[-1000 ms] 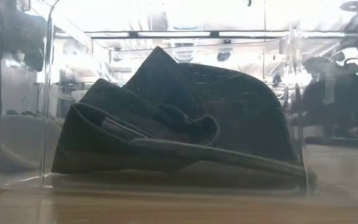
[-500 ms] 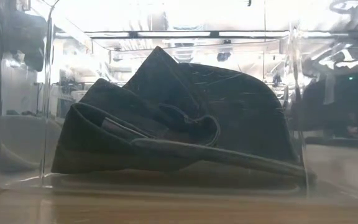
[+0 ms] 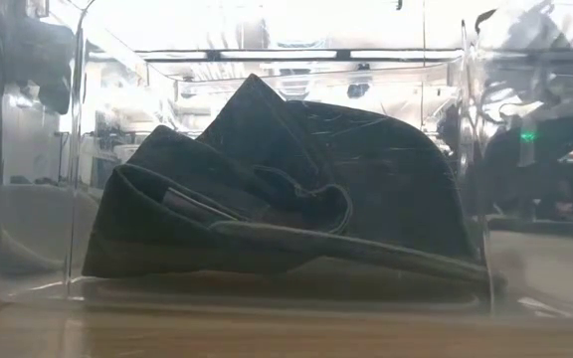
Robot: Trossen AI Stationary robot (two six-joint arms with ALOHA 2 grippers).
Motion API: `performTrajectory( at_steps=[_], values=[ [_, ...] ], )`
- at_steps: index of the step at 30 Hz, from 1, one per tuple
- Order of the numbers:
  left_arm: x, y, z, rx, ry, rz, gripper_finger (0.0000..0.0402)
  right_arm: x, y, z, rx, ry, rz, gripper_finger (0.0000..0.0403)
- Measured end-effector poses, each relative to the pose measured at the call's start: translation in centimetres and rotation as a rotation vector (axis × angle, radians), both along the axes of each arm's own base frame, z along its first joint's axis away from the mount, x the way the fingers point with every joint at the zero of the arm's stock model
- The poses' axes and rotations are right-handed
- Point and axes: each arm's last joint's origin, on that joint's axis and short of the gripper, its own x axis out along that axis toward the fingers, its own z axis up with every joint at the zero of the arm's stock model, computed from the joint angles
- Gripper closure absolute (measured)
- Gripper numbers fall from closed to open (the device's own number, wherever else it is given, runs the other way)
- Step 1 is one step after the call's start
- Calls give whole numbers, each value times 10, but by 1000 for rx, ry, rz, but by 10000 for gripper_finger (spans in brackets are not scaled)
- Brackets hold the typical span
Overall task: Pick & Place hat
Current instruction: Put the gray cap into the bottom transparent bin
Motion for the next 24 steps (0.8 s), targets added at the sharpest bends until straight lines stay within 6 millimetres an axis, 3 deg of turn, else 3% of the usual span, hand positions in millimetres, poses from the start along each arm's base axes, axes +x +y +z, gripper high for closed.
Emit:
performTrajectory(
  at_steps=[4,11,24],
  values=[
    [0,0,0,0,0,0,401,4,-1,0,-1,8,4,235],
    [0,0,0,0,0,0,401,2,-1,6,-23,6,25,379],
    [0,0,0,0,0,0,401,-13,-5,47,-86,31,13,390]
  ],
)
